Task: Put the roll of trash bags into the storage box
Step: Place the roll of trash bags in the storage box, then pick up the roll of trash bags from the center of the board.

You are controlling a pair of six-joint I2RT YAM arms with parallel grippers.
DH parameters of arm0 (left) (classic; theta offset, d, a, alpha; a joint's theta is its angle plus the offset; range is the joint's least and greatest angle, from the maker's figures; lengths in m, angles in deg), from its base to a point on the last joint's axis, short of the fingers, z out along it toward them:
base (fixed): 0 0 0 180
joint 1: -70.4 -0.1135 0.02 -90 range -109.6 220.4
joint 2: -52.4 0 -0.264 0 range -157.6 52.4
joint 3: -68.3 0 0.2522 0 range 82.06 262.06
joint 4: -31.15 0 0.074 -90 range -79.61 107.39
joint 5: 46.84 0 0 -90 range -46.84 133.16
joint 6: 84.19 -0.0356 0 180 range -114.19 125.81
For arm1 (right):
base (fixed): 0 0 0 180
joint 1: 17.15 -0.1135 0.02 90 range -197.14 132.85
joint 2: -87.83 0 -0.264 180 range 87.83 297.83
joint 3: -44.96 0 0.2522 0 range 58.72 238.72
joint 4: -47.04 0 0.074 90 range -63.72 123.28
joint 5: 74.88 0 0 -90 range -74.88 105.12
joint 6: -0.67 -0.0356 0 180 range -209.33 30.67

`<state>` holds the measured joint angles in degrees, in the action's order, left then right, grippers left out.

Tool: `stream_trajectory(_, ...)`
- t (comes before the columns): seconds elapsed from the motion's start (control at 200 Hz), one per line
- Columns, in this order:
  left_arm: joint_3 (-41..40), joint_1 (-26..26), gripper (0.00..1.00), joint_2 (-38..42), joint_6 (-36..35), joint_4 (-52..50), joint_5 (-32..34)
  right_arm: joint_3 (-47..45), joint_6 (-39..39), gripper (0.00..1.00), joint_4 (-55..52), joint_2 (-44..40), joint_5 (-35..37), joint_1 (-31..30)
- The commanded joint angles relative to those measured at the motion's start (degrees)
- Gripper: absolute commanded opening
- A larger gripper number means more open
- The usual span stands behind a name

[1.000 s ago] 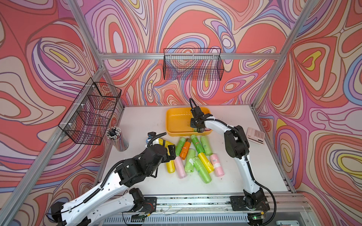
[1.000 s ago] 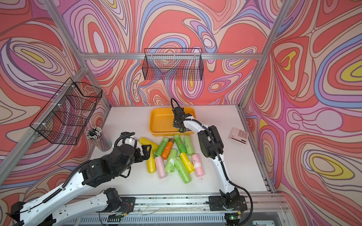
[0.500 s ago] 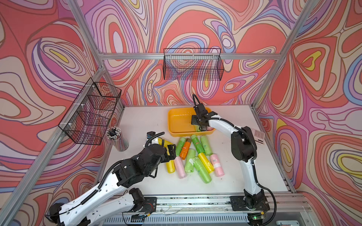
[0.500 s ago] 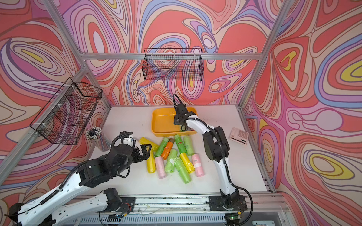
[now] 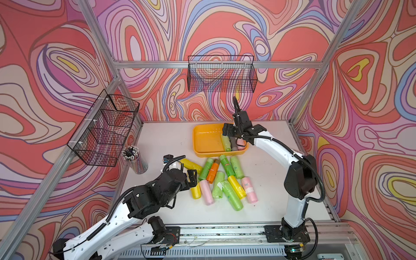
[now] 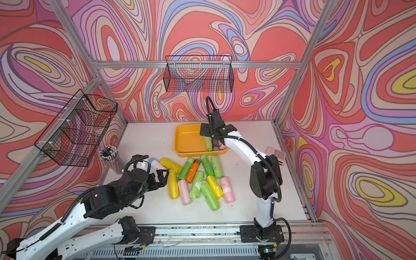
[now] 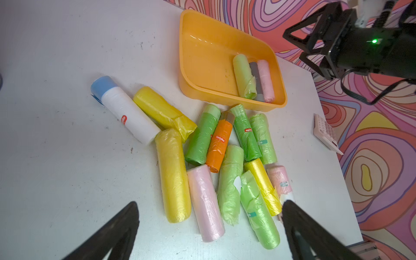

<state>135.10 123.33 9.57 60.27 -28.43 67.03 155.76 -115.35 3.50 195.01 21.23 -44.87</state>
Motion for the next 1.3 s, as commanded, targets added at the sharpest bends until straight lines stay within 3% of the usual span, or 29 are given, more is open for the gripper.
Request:
stream_trajectory(0.0, 0.34, 0.29, 1.00, -0.47, 0.28, -3.56, 1.94, -6.22, -0.56, 0.95, 2.33, -7.74, -3.43, 0.06)
stream_trajectory(0.401, -2.26, 0.26, 1.00, -4.82, 1.08, -3.42, -0.60, -29.34, -3.64, 0.93, 3.96, -32.81, -16.28, 0.06)
stream_trajectory(0.551, -3.63, 0.16, 1.00, -6.12, 4.62, -5.42, 0.03, -38.23, -4.90, 0.93, 2.31, -43.11, -18.50, 0.05)
stream_trajectory(0.776, -4.23, 0.16, 1.00, -11.90, 5.94, -5.49, -3.98, -52.18, -11.37, 0.92, 6.62, -55.84, -24.24, 0.04)
stream_trajectory(1.007, -9.75, 0.16, 0.95, -12.72, 5.61, 0.85, -7.34, -57.45, -12.16, 0.92, 5.13, -62.44, -26.04, 0.07)
stream_trajectory(1.292, -18.00, 0.20, 0.90, -13.59, 7.03, 5.95, -8.58, -59.94, -10.01, 0.92, 2.46, -63.54, -27.72, 0.06)
